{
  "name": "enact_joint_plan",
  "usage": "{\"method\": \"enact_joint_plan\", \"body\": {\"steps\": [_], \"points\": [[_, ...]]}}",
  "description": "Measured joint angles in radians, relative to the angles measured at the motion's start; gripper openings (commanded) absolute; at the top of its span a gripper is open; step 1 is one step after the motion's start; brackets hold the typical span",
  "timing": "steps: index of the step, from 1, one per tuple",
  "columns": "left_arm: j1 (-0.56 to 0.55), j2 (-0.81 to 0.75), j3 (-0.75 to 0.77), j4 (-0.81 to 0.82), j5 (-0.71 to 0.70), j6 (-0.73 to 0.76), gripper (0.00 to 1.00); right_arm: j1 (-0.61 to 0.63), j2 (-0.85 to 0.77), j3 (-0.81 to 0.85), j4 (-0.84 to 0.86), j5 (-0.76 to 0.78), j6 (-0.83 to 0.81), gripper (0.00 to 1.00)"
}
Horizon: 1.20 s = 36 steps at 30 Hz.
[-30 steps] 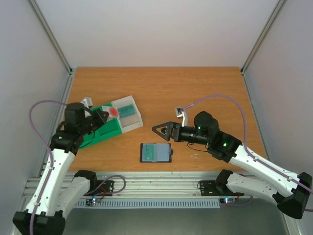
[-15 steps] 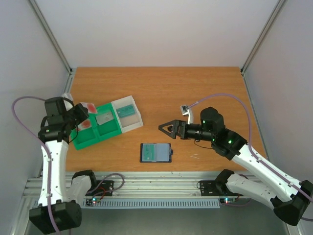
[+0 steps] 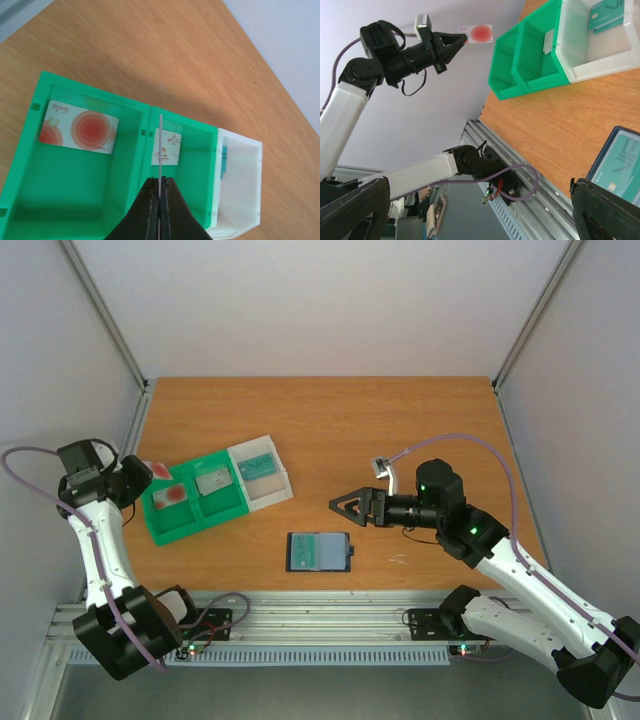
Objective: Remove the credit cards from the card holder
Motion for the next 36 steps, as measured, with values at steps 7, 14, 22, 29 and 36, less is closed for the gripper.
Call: {"method": "enact_joint_plan", "body": {"steps": [7,14,22,29,36], "points": [[0.044,0.117,0.0,-0.025,0.06,0.022,0.0,0.0,-0.003,-0.037,0.019,-0.005,0.01,0.98],[0.045,0.198,-0.032,-0.021,0.093,0.049,0.0,0.0,-0.014,-0.096,0.064,-0.004,0.039,0.98],[0.045,0.262,-0.057,0.029,0.097,0.072,0.0,0.0,-0.026,-0.1,0.069,0.005,0.042,0.99],[0.047,0.314,-0.05,0.048,0.045,0.072,0.01,0.0,-0.027,-0.085,0.034,0.026,0.023,0.99],[0.025,0.38,-0.008,0.062,-0.008,0.072,0.05,0.0,-0.049,-0.081,0.019,0.055,0.015,0.99]]}}
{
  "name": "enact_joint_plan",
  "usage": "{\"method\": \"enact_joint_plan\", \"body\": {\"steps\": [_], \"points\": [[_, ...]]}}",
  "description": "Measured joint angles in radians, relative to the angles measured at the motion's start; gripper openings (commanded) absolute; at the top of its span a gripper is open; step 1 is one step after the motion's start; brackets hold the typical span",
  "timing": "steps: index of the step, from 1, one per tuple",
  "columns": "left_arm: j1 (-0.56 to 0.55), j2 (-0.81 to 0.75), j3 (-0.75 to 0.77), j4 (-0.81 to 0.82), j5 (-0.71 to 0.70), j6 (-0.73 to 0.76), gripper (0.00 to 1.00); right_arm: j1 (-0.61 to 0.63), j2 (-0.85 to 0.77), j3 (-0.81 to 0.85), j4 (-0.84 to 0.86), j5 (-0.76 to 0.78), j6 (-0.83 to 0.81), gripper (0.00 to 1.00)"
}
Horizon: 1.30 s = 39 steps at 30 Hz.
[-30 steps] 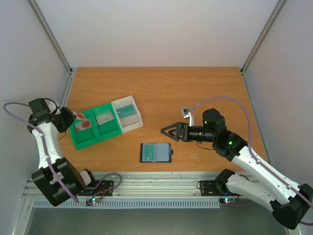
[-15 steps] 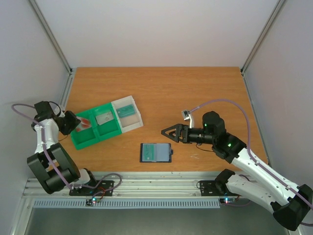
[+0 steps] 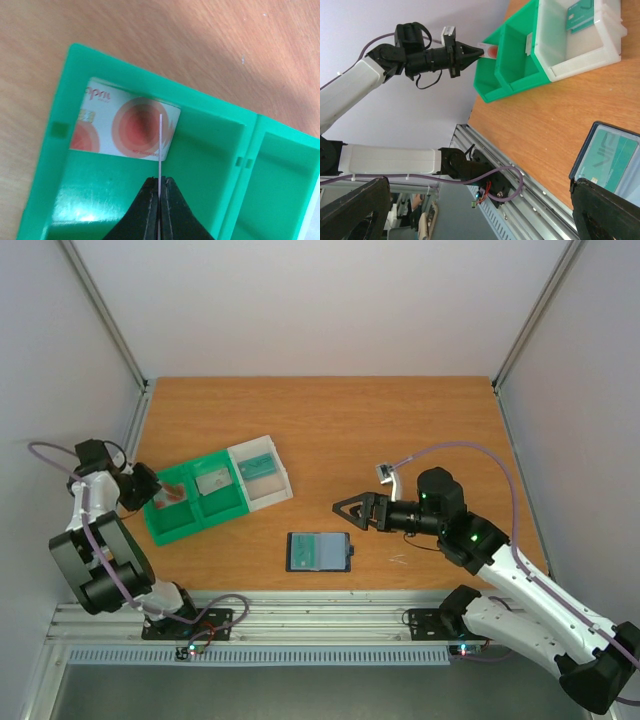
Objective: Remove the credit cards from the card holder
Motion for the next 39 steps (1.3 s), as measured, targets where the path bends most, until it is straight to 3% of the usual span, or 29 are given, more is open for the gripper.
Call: {"method": "enact_joint_plan", "body": {"steps": [8,25,39], "points": [[-0.09,0.089,0.033,0.028,-0.044,0.002,0.1,0.0,0.014,0.026,-0.009,0.023,-0.02,0.98],[-0.101,0.109,0.045,0.027,-0.143,0.001,0.24,0.0,0.026,0.026,-0.018,0.046,-0.023,0.99],[-0.12,0.018,0.088,-0.03,-0.298,-0.089,0.79,0.0,0.029,0.036,-0.127,0.086,-0.068,0.99]]}}
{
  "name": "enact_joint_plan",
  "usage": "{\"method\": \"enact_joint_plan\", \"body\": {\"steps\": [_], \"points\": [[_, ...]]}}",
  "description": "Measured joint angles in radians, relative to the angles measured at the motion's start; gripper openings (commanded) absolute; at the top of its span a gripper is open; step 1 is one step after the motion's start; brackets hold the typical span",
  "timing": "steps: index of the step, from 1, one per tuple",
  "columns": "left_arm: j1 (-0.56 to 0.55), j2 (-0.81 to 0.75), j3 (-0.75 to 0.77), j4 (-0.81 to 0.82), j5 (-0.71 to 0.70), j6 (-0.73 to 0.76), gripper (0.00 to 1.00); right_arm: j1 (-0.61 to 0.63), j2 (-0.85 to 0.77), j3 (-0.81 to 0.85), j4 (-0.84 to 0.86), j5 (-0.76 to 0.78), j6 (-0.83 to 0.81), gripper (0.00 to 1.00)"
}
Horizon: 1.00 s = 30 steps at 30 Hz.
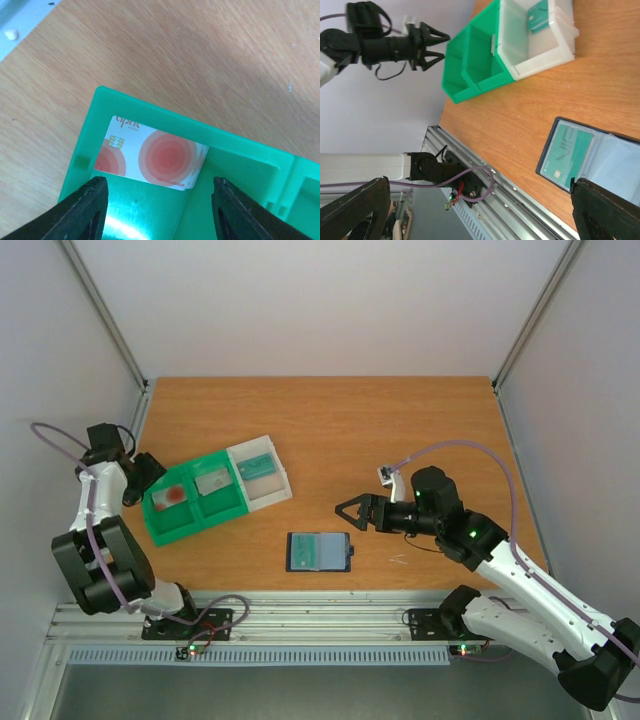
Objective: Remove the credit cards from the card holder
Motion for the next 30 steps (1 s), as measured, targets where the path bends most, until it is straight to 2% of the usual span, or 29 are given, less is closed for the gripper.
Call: {"method": "enact_joint_plan", "body": {"steps": [2,3,10,13,18,24,26,30], "points": [[0.0,-0.031,0.005,-0.01,0.0,-0.021,0.96,0.0,0.0,0.0,-0.023,0.018,-0.003,0.98],[0.0,-0.046,0.01,-0.018,0.003,-0.029,0.99,0.0,0.0,0.002,-0.042,0.031,-0.008,0.98],[-0.003,-0.109,0.015,-0.064,0.103,-0.042,0.99,0.0,0.023,0.049,-0.177,0.137,-0.024,0.98],[-0.007,-0.143,0.002,-0.073,0.168,-0.042,0.97,0.0,0.059,0.075,-0.221,0.161,-0.037,0.94],[-0.019,-0.242,-0.068,-0.082,0.277,-0.027,0.92,0.0,0.129,0.082,-0.252,0.164,-0.058,0.81],[-0.059,-0.323,-0.119,-0.11,0.389,-0.016,0.86,0.0,0.185,0.078,-0.236,0.146,-0.05,0.55],[-0.103,-0.338,-0.12,-0.113,0.41,-0.016,0.86,0.0,0.206,0.069,-0.211,0.138,-0.035,0.48],[-0.235,-0.367,-0.131,-0.106,0.447,-0.033,0.84,0.002,0.266,0.034,-0.151,0.121,-0.002,0.41]]}}
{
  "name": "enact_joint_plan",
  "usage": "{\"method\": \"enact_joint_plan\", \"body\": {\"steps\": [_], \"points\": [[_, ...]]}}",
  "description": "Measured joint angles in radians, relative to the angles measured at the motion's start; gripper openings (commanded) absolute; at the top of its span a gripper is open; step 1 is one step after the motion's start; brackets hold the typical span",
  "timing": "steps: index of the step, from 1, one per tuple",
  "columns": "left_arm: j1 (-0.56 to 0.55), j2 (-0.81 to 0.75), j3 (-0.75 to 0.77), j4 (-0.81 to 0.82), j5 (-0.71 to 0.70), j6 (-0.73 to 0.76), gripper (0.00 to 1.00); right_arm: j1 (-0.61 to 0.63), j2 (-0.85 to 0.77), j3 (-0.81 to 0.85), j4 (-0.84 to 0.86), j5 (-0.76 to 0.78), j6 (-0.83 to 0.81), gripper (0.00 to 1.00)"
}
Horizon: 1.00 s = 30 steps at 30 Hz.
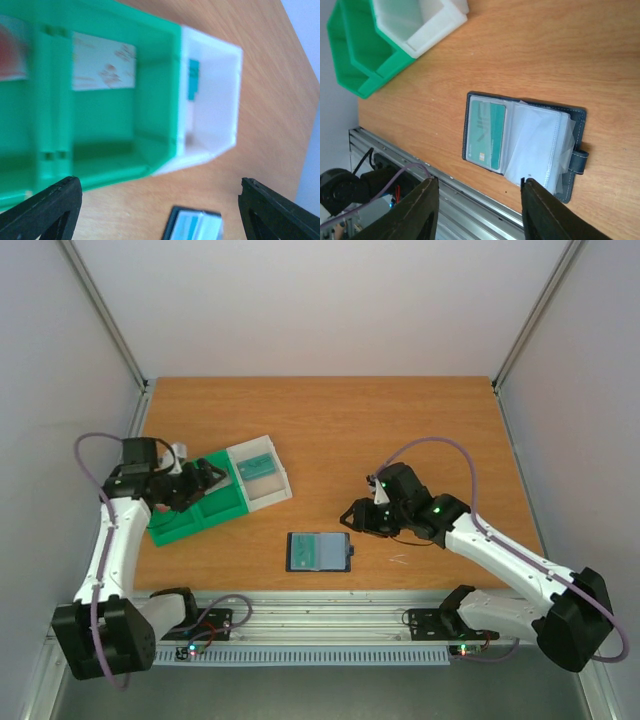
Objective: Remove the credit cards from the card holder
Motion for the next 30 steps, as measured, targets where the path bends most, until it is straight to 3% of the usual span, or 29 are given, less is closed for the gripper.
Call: {"method": "enact_joint_plan", "body": {"steps": [10,14,22,30], "points": [[-0.36,-0.039,-0.132,0.084,0.033,-0.105,0.74,0.055,0.102,-0.031,0.105,-0.002,0.047,0.34],[-0.473,-0.013,-0.164,0.138,0.022,-0.142,0.63,0.09,0.171,-0.031,0.157,-0.006,0.058,0.25],[-0.6,0.089,-0.221,0.274,0.0,-0.216,0.46,0.104,0.306,-0.029,0.231,-0.014,0.064,0.19],[-0.651,0.166,-0.307,0.429,-0.008,-0.285,0.26,0.126,0.42,-0.018,0.318,-0.05,0.075,0.18]]}}
